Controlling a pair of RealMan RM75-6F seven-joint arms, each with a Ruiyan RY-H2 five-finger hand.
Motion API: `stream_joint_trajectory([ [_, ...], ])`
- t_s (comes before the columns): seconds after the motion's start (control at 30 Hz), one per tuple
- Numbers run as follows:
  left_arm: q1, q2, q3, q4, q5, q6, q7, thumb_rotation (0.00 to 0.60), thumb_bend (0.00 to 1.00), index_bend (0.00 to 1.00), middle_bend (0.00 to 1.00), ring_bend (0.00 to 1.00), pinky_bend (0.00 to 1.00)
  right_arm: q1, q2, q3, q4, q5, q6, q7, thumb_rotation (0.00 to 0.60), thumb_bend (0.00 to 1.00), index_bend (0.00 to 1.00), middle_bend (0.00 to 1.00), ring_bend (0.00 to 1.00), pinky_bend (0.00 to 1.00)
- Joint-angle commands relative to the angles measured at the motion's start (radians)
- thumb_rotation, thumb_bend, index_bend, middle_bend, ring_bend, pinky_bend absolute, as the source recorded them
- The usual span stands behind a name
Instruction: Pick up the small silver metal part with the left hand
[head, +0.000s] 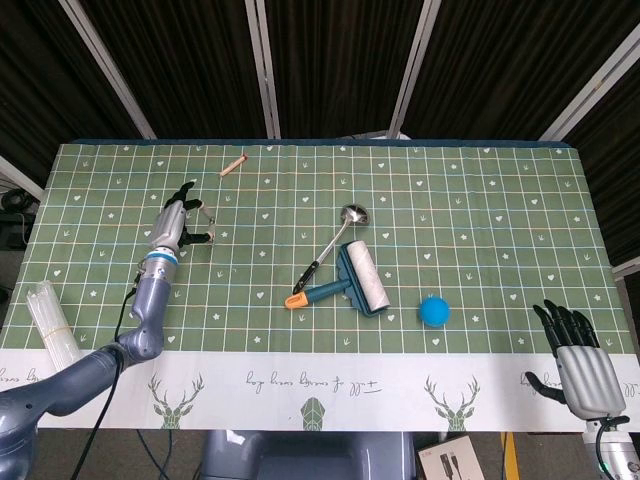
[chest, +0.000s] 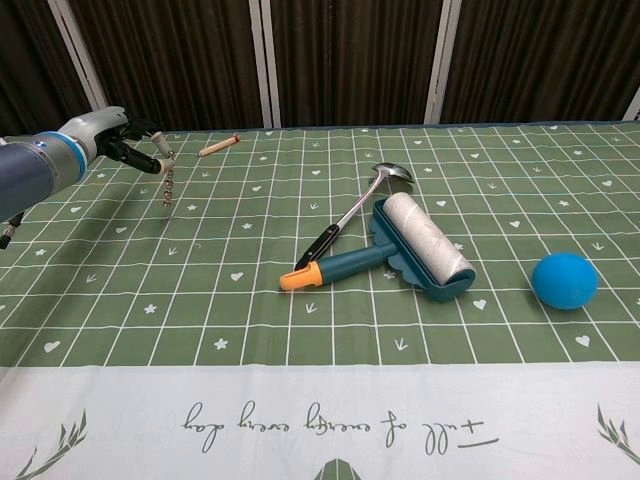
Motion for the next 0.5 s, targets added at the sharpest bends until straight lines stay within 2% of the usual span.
stream_joint_trajectory([
  [0.03, -0.005, -0.01, 0.006, 0.016, 0.008, -0.009, -0.014, 0.6, 0.44, 0.57, 0.0, 0.0, 0.0, 0.0, 0.0, 0.0, -0.001, 0.001, -0.001, 0.0, 0.6, 0.11, 0.0, 0.0, 0.0, 0.0],
  [0.5, -0.018, -0.031, 0.021, 0.069, 0.041, -0.019, -0.053, 0.6, 0.45, 0.57, 0.0, 0.0, 0.0, -0.002, 0.001, 0.002, -0.006, 0.008, 0.003, -0.002, 0.6, 0.11, 0.0, 0.0, 0.0, 0.0],
])
